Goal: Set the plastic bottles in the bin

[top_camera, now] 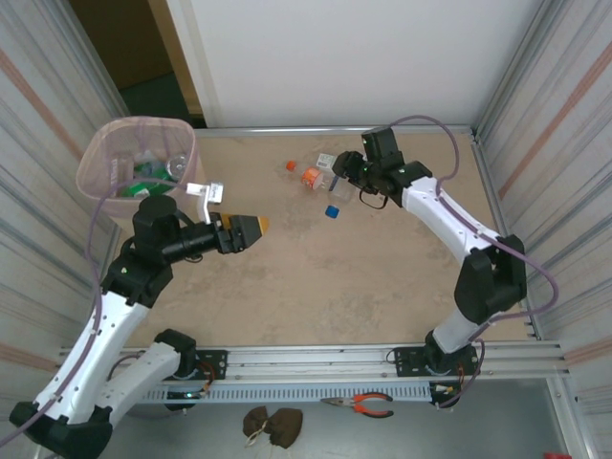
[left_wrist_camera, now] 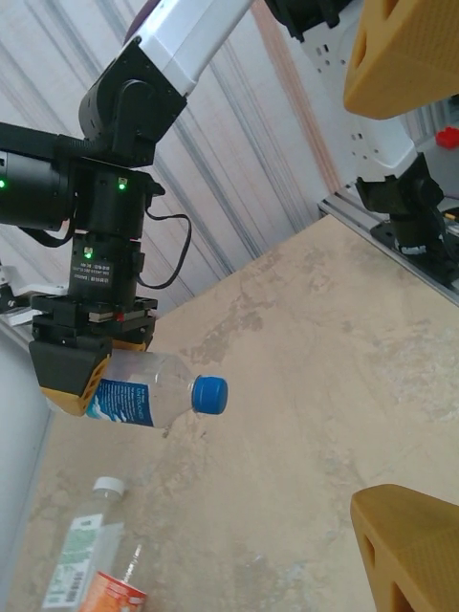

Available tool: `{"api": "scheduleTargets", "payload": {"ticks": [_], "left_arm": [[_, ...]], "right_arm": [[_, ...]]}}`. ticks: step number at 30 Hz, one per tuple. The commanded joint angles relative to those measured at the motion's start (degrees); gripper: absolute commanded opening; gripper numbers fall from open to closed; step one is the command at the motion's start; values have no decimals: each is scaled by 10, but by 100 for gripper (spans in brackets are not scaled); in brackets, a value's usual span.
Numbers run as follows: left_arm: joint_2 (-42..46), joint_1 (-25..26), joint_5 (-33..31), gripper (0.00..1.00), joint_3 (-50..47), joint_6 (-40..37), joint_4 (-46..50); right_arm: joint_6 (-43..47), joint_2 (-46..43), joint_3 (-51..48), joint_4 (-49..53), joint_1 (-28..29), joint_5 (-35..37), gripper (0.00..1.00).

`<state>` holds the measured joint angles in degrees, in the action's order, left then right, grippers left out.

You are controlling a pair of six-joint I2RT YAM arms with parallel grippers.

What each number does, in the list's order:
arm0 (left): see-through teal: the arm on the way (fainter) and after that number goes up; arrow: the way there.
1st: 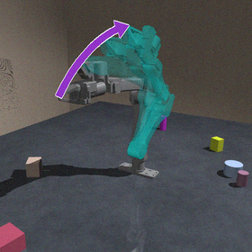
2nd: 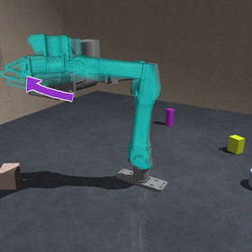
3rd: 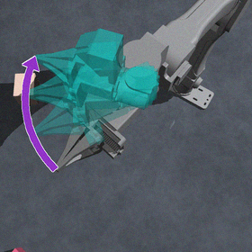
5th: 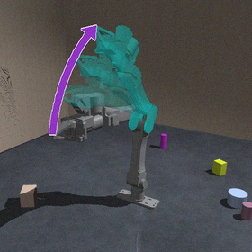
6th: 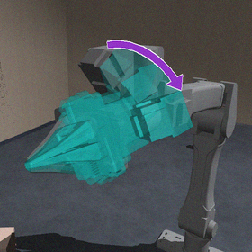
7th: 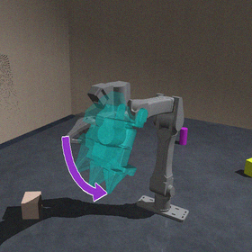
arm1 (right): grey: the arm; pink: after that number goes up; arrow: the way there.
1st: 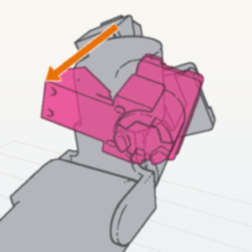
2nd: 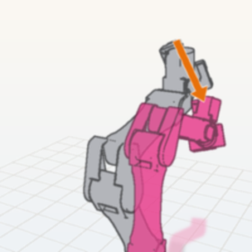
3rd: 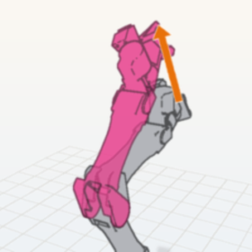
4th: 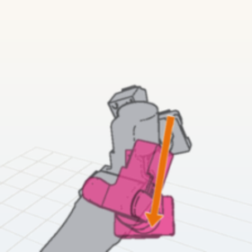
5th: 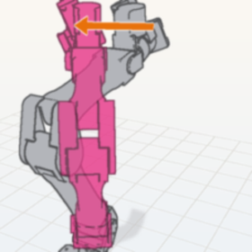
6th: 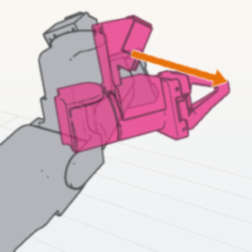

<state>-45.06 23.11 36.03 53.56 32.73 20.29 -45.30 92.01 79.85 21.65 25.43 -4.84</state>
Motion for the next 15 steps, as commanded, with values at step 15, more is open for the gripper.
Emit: {"api": "scheduleTargets", "payload": {"ticks": [15], "left_arm": [[-98, 14, 122, 95, 112, -123, -151]], "right_arm": [[286, -213, -45, -202, 76, -231, 50]]}}
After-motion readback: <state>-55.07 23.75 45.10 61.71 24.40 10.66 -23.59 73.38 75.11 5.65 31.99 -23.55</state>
